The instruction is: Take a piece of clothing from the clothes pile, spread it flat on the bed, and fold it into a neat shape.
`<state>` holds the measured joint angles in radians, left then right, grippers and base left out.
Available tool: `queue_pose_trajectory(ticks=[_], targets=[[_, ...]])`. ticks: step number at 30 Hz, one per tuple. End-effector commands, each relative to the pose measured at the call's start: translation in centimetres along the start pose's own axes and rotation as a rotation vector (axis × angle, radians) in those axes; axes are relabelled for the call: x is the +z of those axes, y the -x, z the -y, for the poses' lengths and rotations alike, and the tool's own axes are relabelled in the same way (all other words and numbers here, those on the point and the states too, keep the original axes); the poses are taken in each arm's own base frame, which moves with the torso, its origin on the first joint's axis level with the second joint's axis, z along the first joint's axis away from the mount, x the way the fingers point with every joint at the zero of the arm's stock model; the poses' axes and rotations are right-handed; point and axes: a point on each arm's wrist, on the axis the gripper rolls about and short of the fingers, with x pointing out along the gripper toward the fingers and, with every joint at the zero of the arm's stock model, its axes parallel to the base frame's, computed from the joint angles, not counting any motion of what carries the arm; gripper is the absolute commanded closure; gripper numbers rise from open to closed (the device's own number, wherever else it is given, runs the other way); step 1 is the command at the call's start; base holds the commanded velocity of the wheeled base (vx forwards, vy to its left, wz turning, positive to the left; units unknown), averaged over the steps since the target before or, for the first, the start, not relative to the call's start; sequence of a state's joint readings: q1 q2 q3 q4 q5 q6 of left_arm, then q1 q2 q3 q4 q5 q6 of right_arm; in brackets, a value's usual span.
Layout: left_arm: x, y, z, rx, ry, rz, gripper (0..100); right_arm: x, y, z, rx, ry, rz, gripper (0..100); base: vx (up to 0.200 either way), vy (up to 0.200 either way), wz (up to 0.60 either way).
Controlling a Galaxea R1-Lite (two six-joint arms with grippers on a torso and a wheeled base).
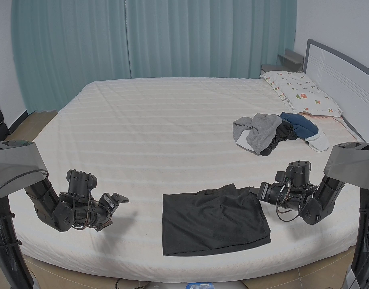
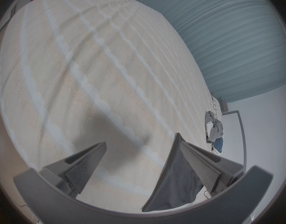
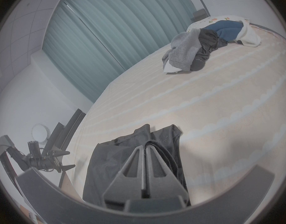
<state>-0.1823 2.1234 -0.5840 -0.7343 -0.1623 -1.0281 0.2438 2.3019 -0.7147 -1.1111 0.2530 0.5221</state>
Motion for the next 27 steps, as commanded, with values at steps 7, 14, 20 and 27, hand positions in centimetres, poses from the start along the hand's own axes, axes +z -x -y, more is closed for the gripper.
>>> queue_pose_trajectory(ticks=[7, 14, 20, 27], targets=[[0.0, 0.0, 0.0, 0.0, 0.0, 0.0, 0, 0.0, -2.1, 1.8, -0.04, -0.098, 0.022, 100, 0.0, 0.0, 0.0], [0.0, 0.0, 0.0, 0.0, 0.0, 0.0, 0, -0.1, -2.9, 3.0, -0.083, -0.11, 0.034, 100, 0.0, 0.0, 0.0], [0.0, 0.0, 0.0, 0.0, 0.0, 0.0, 0, -0.2, -3.1, 3.3, -0.111, -0.116, 0.027, 100, 0.0, 0.0, 0.0], [0.0, 0.0, 0.0, 0.001, 0.001, -0.001, 0, -0.1, -2.9, 3.4, -0.114, -0.12, 0.03, 0, 0.0, 0.0, 0.0]])
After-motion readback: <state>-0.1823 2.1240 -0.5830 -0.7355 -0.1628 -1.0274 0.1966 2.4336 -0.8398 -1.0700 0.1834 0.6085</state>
